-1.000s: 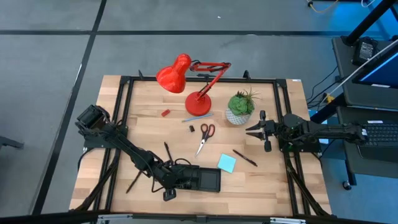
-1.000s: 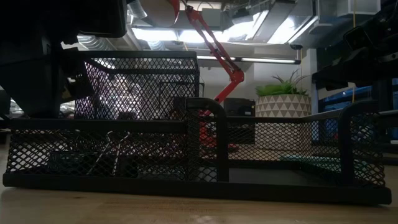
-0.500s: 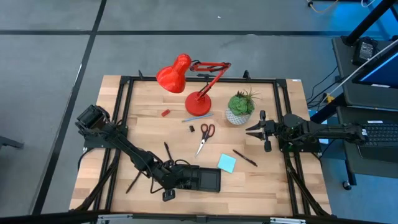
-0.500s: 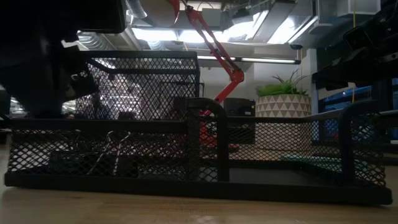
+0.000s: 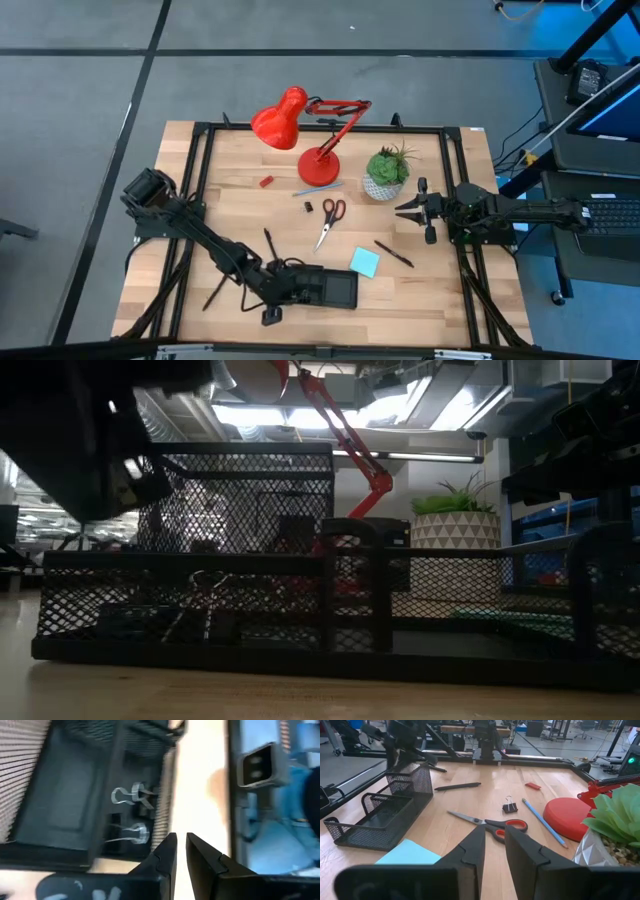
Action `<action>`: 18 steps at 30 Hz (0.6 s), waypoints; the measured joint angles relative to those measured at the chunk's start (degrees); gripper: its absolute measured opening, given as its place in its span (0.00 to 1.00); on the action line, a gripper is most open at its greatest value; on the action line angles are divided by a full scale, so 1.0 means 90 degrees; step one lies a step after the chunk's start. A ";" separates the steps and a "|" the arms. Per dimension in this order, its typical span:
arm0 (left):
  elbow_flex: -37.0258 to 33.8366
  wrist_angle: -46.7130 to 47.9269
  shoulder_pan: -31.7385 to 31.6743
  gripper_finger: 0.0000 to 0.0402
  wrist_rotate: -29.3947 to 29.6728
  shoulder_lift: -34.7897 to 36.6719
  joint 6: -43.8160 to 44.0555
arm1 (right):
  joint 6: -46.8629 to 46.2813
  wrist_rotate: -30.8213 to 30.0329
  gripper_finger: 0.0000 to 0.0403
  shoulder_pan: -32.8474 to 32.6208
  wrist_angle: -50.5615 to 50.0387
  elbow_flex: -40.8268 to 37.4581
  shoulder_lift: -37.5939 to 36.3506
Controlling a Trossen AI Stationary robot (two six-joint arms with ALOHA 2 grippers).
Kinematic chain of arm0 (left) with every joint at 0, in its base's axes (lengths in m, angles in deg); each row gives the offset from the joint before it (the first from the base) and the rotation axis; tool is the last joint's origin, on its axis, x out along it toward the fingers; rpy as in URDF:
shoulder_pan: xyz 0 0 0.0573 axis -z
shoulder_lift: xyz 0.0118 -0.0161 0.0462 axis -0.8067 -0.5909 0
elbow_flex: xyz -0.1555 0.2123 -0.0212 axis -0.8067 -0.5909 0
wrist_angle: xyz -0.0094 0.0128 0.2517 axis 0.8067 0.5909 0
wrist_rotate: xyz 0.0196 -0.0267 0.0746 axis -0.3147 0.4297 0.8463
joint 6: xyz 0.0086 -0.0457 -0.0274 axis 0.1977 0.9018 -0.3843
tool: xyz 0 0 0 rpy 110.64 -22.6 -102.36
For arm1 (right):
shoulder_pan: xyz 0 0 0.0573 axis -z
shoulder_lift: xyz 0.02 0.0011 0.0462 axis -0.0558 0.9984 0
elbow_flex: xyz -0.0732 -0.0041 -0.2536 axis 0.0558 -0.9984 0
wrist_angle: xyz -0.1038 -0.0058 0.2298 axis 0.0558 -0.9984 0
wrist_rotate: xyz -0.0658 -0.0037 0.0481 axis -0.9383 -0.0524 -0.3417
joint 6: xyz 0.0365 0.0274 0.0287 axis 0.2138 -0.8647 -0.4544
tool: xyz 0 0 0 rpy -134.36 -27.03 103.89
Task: Pick and place office supplies into organizer
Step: Put the top left black pen into the black desk organizer
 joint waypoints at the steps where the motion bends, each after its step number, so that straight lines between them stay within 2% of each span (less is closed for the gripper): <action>1: 0.0001 -0.0039 0.0000 0.09 -0.0056 0.0041 -0.0001 | -0.0002 0.0000 0.19 0.0002 0.0001 0.0000 0.0001; 11: 0.0002 0.0233 -0.0002 0.09 -0.0090 0.0829 -0.0336 | 0.0000 -0.0002 0.19 0.0002 0.0000 0.0000 0.0001; 15: 0.0002 0.0862 0.0000 0.08 0.0013 0.1169 -0.0338 | 0.0001 -0.0002 0.19 0.0002 0.0001 0.0000 0.0001; 18: 0.0002 0.1512 -0.0001 0.09 0.0323 0.1399 -0.0235 | 0.0000 -0.0002 0.19 0.0002 -0.0001 0.0000 0.0001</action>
